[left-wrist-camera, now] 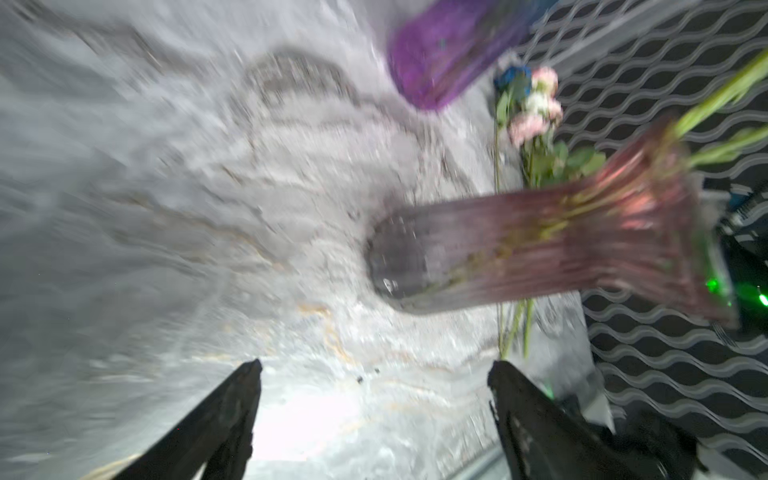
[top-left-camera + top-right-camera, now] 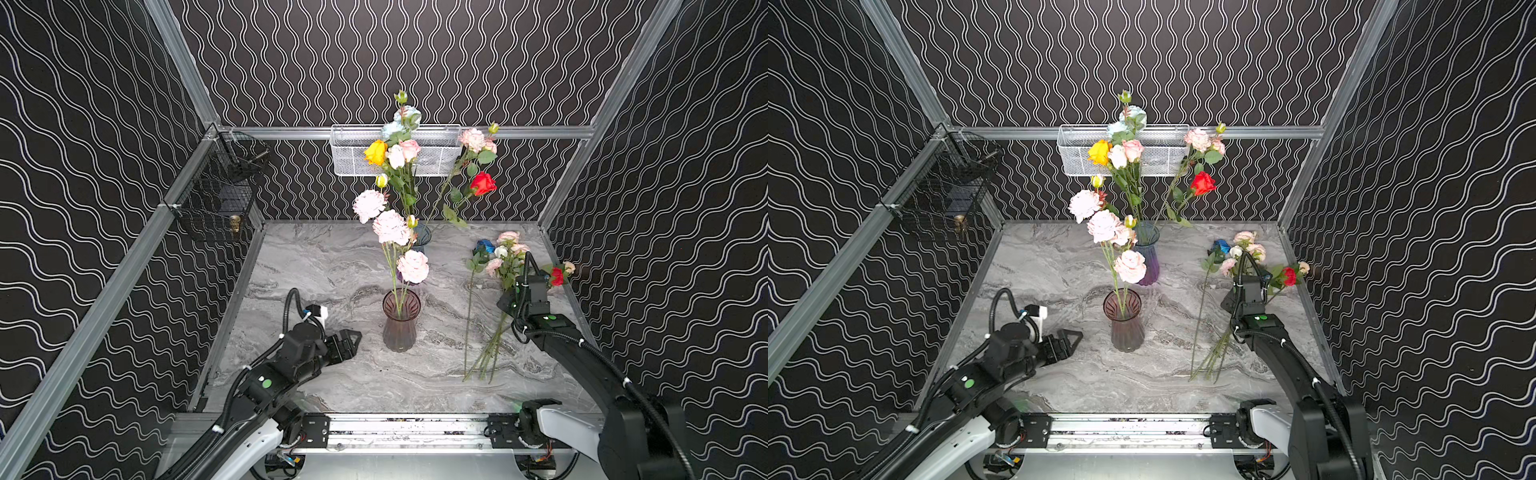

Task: Arrange flowers in a vase
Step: Pick up the flower from the flowers.

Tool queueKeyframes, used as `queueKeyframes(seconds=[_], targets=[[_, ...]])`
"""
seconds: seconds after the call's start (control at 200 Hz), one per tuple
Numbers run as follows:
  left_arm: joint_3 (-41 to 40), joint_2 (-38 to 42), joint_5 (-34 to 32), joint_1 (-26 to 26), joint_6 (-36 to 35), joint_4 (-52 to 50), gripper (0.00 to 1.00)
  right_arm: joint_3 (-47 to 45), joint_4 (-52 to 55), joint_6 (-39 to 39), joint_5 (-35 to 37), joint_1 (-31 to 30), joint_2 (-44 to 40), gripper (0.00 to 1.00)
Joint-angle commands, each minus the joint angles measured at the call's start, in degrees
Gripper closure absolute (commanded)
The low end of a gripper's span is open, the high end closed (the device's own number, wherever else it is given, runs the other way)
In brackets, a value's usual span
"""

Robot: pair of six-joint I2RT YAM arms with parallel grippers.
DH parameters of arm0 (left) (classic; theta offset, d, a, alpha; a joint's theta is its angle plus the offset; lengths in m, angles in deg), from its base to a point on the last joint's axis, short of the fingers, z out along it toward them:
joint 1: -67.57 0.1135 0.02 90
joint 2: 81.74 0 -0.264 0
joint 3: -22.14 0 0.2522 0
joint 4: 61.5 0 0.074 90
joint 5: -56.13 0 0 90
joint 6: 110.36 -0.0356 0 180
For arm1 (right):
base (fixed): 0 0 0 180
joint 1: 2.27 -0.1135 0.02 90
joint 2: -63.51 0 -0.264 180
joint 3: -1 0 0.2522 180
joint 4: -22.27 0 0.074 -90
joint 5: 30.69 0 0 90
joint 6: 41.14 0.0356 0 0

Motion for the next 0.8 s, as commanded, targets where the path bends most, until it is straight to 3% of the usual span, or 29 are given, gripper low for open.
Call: queueKeyframes(seconds=[0.0, 0.195, 0.28, 0.405, 0.711, 0.796], targets=[[-1.79, -1.59, 9.66, 0.00, 2.33, 7.79, 0.14, 0.30, -1.95, -0.10, -1.00, 1.77, 2.99, 0.63], [-6.46, 1.46, 10.97, 0.01, 5.63, 12.89, 0.14, 3.55, -1.86, -2.56, -7.19, 5.85, 10.96, 0.70], [-7.08, 2.73, 10.37, -0.01, 5.79, 12.32, 0.14, 4.27, -2.22, -3.17, -10.56, 7.73, 13.81, 0.80], [-7.42, 3.88, 9.86, -0.04, 6.19, 11.41, 0.14, 6.12, -2.63, -4.45, -14.52, 8.44, 17.13, 0.86], [-5.64, 3.10, 9.86, -0.04, 5.00, 10.17, 0.14, 7.44, -1.75, -5.34, -17.66, 8.53, 19.44, 0.82], [-5.10, 2.81, 9.94, 0.02, 4.65, 10.17, 0.14, 7.00, -2.12, -5.14, -17.94, 8.53, 20.30, 0.73]])
